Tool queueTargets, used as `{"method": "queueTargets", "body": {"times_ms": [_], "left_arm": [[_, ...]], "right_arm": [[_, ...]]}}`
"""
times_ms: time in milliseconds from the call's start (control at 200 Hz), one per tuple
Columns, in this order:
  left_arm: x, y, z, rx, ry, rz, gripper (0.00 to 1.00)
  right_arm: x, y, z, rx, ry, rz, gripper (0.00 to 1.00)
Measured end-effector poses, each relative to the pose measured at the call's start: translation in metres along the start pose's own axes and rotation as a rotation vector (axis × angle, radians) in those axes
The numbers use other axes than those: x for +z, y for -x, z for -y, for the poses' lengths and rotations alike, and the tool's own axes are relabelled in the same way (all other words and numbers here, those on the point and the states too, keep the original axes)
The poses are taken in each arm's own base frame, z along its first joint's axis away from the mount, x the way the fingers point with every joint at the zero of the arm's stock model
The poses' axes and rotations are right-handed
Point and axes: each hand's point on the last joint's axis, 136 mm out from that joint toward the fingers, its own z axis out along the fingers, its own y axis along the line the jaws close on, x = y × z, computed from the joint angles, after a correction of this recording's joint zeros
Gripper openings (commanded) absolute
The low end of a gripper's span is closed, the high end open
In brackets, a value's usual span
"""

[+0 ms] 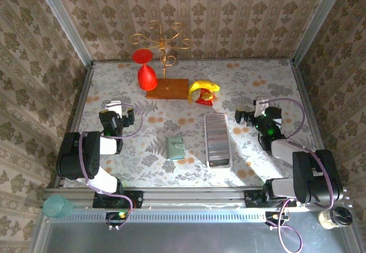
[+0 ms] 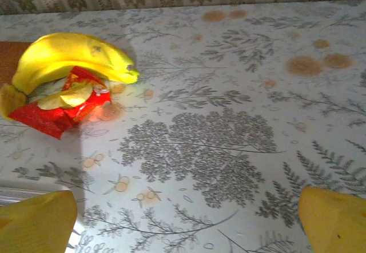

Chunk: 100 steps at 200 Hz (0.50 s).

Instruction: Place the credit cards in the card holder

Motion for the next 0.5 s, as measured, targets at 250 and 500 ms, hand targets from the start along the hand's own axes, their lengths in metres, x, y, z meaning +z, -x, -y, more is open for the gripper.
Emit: {"method": "queueTargets", "body": {"times_ms": [250,500], "left_arm": [[0.0,0.0,-0.002,0.003,0.013,-0.001,1.0],[0.0,0.0,-0.003,0.003,0.015,-0.001,1.0]], "right_arm": [[0.027,-0.029,0.018,0.009,-0.035,-0.053,1.0],[0.029,-0.019,0.025,0.0,-0.093,-0.023,1.0]]}}
